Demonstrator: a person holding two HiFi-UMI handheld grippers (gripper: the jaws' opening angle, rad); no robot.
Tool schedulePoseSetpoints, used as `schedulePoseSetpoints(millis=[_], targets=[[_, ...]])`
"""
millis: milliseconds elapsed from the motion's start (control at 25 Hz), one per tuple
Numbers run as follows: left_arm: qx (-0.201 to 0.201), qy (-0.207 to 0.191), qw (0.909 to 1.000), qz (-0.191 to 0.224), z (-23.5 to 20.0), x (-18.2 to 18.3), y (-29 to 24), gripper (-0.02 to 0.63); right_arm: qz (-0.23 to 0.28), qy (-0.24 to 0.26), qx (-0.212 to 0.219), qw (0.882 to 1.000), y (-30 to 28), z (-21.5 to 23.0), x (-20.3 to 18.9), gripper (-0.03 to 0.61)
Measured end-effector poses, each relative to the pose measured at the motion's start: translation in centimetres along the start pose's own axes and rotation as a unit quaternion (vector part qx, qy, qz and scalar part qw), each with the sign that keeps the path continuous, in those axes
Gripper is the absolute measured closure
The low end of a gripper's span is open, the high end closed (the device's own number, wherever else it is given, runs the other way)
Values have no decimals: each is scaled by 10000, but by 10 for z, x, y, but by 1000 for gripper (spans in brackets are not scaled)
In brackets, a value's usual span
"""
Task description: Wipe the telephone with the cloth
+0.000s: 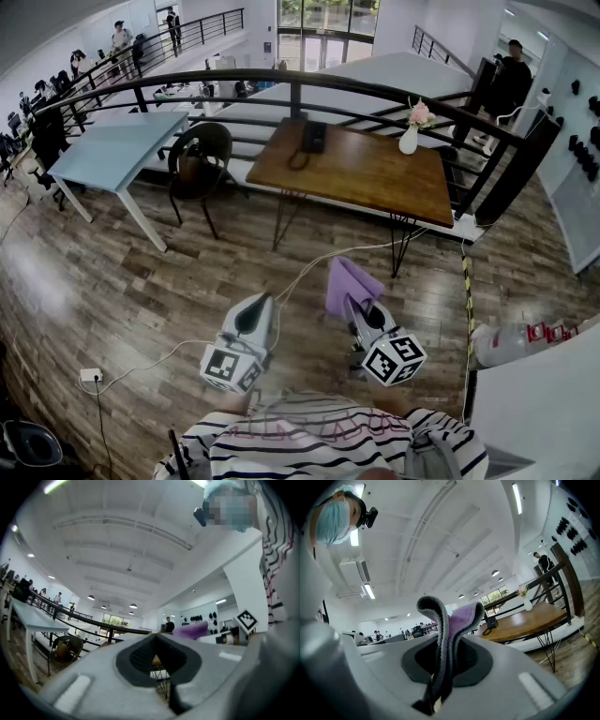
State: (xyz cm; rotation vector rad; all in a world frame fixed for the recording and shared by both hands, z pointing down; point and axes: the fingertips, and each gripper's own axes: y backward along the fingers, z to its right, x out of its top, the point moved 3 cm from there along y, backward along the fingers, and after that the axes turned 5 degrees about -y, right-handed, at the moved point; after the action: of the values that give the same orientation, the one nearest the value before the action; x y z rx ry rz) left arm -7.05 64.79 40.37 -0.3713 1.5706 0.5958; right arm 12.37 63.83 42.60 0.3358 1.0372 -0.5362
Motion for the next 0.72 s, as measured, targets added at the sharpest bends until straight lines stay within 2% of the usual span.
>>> schedulePoseSetpoints(millis=[160, 400, 720], targets=[[-27, 74, 10000, 38, -19, 1, 4, 612, 67, -142, 96, 9998, -15, -12, -5, 545], [-125, 109, 9999, -20, -52, -7, 9, 612, 192, -240, -136, 9994, -37, -15, -18, 545], [-140, 311, 9992, -187, -86, -31, -24, 612, 162, -338, -432, 9984, -70, 17, -17, 545]])
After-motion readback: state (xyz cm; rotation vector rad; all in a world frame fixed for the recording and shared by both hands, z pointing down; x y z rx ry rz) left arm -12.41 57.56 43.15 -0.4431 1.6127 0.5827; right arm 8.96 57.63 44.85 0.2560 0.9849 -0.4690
